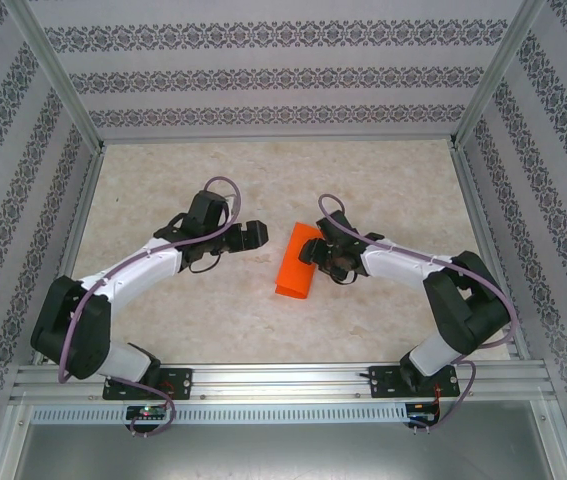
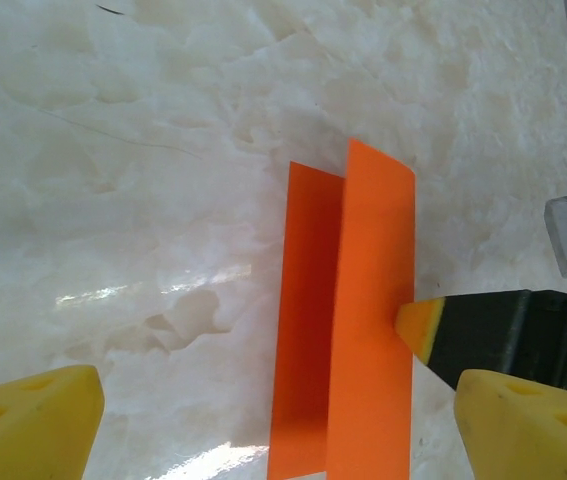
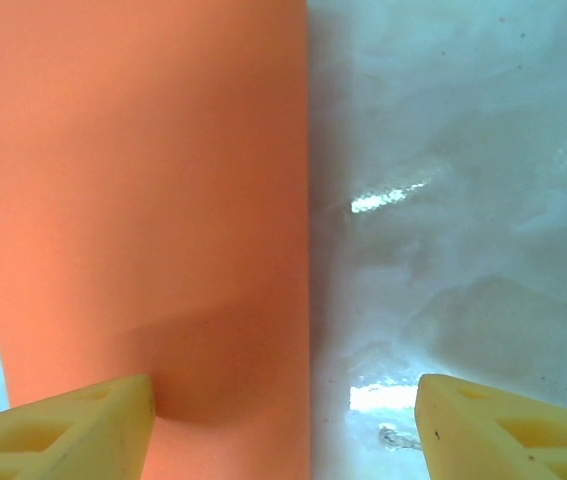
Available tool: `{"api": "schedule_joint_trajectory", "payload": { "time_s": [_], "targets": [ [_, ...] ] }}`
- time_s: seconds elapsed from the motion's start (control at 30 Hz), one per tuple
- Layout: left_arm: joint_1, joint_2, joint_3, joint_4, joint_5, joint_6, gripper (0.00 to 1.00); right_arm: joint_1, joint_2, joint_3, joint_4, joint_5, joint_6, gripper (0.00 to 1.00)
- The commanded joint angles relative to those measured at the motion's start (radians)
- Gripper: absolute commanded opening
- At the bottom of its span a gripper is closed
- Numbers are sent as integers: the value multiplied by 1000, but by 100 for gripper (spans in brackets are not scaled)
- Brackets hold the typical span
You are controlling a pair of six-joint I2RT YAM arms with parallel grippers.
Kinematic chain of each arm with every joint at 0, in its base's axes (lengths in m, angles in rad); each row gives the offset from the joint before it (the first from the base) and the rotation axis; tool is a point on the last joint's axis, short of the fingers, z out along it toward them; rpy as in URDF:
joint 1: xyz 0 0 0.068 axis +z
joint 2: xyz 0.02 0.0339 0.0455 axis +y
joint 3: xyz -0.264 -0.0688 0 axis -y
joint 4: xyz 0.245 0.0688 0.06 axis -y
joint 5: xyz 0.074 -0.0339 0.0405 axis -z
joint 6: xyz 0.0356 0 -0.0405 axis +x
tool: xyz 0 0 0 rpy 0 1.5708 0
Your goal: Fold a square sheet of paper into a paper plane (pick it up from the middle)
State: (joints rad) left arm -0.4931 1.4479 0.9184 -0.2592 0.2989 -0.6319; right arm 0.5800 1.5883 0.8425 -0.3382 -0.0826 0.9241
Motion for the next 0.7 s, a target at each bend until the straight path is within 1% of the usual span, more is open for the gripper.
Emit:
{"api": "schedule_joint_trajectory", "payload": {
  "time_s": [0.0,0.13,0.2,0.4,0.57,0.67],
  "targets": [
    [-23,19,39,-4,14,23,91,6,28,38,-58,32,-45,71],
    [-25,36,56,-5,15,27,90,6,49,45,-54,45,-24,72],
    [-26,40,61,-5,15,27,91,6,60,48,-47,50,-15,75],
    [-27,47,62,1,17,26,91,8,96,65,-64,43,-26,75],
    [-26,52,64,7,23,27,91,8,101,60,-44,34,-29,76],
    [-27,58,67,6,23,30,91,4,105,67,-57,33,-42,79]
  ]
}}
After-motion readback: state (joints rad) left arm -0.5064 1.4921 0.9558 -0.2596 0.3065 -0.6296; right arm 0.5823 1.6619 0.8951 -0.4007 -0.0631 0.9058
